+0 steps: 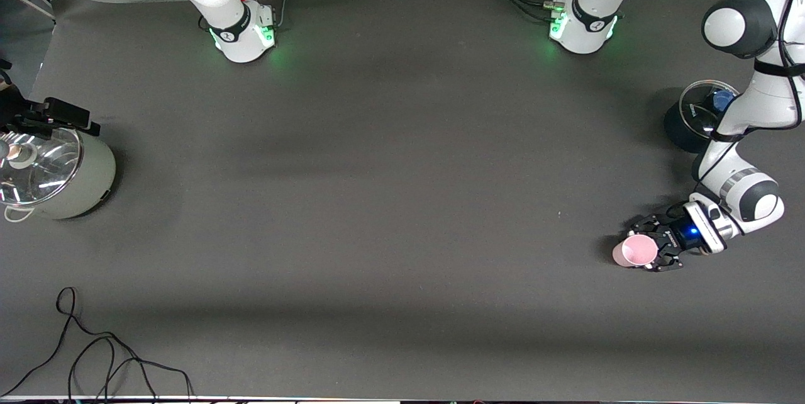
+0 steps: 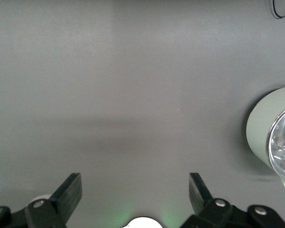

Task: Transfer pink cup from left to right arm
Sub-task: 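Close the left gripper around the pink cup and lift it, then carry the pink cup with the left gripper toward the table middle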

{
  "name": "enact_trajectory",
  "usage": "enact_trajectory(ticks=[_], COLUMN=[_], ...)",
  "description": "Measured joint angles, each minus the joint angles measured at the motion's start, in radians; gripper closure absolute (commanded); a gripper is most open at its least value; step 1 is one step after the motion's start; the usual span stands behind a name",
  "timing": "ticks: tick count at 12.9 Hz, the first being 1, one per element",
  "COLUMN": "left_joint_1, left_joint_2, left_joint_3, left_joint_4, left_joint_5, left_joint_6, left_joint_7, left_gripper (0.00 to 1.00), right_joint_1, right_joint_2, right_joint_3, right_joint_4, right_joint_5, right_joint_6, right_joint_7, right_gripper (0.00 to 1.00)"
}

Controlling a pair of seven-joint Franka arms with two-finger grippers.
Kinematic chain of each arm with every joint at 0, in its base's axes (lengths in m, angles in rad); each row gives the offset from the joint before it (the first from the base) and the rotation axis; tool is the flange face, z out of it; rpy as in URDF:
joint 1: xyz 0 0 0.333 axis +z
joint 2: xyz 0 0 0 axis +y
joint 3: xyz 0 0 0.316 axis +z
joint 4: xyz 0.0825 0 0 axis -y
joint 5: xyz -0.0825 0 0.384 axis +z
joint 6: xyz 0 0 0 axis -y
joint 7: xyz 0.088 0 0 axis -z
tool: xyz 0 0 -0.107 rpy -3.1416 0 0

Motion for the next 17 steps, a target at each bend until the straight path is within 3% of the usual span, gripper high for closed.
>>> enact_trajectory(ticks=[2, 5, 9, 13, 17], left_joint_1=[0.0, -0.002, -0.046, -0.069, -0.077], left_joint_2=[-0.002, -0.028, -0.162, -0.36, -0.586], left_joint_3=[-0.001, -0.009, -0.015, -0.107, -0.299], left_joint_4=[0.006, 0.025, 0.015, -0.177, -0.432], left_joint_5=[0.0, 0.0, 0.0, -0.076, -0.216], left_joint_6=[0.006, 0.015, 0.053, 0.219, 0.405], left_joint_7=[-0.025, -0.138, -0.367, -0.434, -0.431], left_gripper=[0.56, 0.58, 0.63, 0.67, 0.66], right_joint_1=[0.0, 0.0, 0.0, 0.0, 0.0], right_joint_2=[0.0, 0.0, 0.0, 0.0, 0.0], right_joint_3=[-0.003, -0.004, -0.004, -0.004, -0.004], right_joint_4=[0.0, 0.0, 0.0, 0.0, 0.001], right_joint_5=[0.0, 0.0, 0.0, 0.0, 0.001], right_joint_6=[0.0, -0.001, -0.001, -0.001, -0.001], right_joint_7=[-0.002, -0.002, -0.003, -0.003, -0.003], right_gripper=[0.0, 0.0, 0.0, 0.0, 0.0])
